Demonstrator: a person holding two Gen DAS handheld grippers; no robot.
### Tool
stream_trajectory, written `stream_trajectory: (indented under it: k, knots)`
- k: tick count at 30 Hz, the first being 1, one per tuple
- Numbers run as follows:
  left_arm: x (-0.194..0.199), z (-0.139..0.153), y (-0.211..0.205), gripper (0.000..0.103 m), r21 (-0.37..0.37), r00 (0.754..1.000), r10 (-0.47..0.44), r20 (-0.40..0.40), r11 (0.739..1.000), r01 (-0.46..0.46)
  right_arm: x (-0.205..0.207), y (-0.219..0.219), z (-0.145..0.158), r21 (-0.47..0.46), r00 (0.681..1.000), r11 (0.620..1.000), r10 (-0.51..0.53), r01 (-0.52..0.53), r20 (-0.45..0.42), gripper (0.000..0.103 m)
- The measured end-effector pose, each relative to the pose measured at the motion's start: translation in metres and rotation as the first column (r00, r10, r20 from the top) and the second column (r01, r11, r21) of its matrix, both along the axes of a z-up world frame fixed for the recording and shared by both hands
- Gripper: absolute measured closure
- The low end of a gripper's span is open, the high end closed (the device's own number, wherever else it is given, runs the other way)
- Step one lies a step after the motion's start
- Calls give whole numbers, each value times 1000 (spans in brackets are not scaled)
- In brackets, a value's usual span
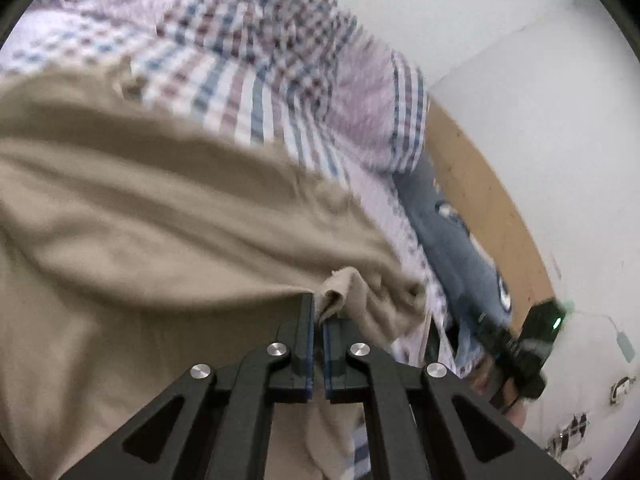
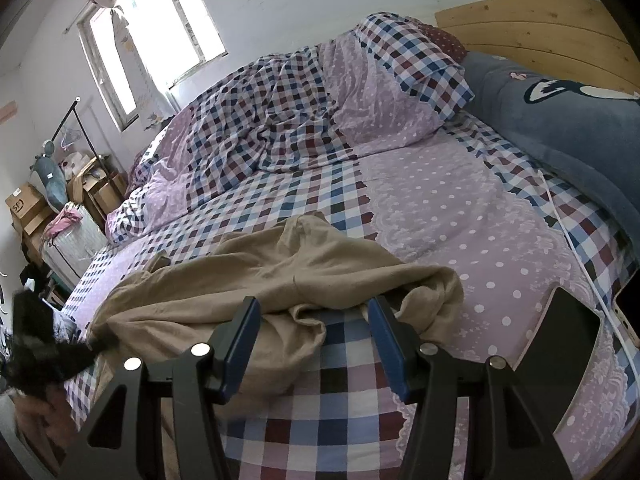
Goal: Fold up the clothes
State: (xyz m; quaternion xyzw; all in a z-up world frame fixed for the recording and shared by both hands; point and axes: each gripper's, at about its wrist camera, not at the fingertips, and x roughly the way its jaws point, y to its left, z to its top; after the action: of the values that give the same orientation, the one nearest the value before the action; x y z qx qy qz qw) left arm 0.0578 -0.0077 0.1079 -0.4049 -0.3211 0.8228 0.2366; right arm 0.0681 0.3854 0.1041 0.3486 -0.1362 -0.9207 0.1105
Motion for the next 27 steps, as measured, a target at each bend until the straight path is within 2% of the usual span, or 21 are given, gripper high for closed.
stream_trajectory:
  k: [5, 8, 10, 12, 14, 19, 20, 23, 24, 26, 27]
  knots:
    - [-4, 40, -64, 102, 19, 986, 143, -90, 990, -142, -5, -15, 0, 17, 999, 999, 33, -33, -2, 43]
    - [4, 54, -117, 102, 21, 956, 261, -133, 965, -261, -5, -28, 0, 30, 998, 998, 63, -62, -9, 43]
    - [12, 61, -157, 102, 31, 924, 350, -157, 937, -349, -6, -39, 0, 40, 995, 995, 96, -95, -9, 43]
    - [24, 63, -201, 102, 41, 880, 441, -176, 896, -441, -6, -51, -1, 51, 992, 990, 129, -128, -8, 43]
    - [40, 56, -249, 102, 58, 818, 546, -183, 836, -545, -6, -66, -2, 65, 985, 983, 170, -169, -6, 43]
    - [76, 3, -336, 102, 0, 673, 730, -115, 678, -735, 4, -122, -8, 127, 941, 933, 338, -335, -2, 43]
    - [80, -9, -342, 102, -18, 660, 744, -109, 662, -749, 9, -136, -11, 138, 927, 918, 374, -371, 6, 43]
    - [91, -46, -349, 102, -78, 642, 761, -99, 637, -767, 22, -178, -23, 150, 875, 864, 482, -481, 35, 43]
    - [90, -53, -351, 102, -78, 641, 763, -82, 637, -767, 28, -189, -29, 128, 858, 849, 511, -513, 53, 43]
    - [86, -55, -354, 102, -42, 656, 750, -77, 655, -754, 39, -212, -42, 82, 819, 816, 566, -573, 88, 43]
    - [84, -52, -351, 102, -54, 666, 740, -97, 664, -746, 45, -223, -49, 57, 798, 798, 593, -601, 105, 43]
